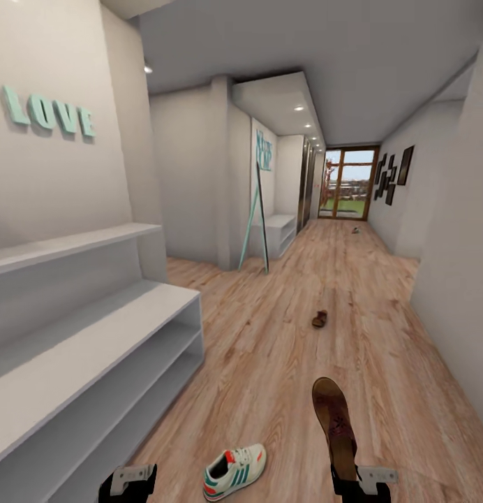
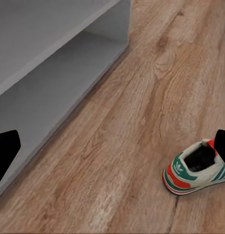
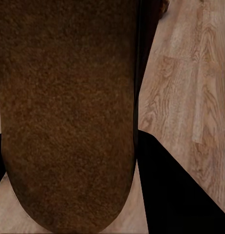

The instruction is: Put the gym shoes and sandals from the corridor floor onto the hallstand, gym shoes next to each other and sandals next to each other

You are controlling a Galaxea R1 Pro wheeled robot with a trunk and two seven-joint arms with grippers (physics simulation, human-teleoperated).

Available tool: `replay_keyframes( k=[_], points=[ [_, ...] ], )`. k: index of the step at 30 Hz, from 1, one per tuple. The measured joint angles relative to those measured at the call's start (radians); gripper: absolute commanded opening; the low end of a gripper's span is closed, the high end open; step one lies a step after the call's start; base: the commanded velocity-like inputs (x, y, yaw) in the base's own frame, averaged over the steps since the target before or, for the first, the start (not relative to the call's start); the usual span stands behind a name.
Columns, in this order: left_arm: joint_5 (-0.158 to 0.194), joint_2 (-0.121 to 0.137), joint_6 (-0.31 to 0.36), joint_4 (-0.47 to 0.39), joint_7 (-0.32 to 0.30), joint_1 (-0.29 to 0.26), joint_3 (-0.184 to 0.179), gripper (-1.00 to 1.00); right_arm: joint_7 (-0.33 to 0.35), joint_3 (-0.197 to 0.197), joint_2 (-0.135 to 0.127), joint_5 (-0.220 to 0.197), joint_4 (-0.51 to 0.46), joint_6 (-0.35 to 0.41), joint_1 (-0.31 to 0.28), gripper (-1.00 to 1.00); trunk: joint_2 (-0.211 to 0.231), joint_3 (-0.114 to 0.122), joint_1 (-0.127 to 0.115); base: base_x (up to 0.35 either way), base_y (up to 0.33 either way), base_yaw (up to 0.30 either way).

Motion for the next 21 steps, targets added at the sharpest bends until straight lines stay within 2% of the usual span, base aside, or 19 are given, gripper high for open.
replay_keyframes(
  k=[10,21],
  points=[
    [0.000,0.000,0.000,0.000,0.000,0.000,0.000,1.00,0.000,0.000,0.000,-0.001,-0.001,0.000,0.000,-1.00,0.000,0.000,0.000,0.190,0.186,-0.261],
    [0.000,0.000,0.000,0.000,0.000,0.000,0.000,1.00,0.000,0.000,0.000,-0.001,-0.003,0.000,0.000,-1.00,0.000,0.000,0.000,0.017,0.016,-0.233]
  ],
)
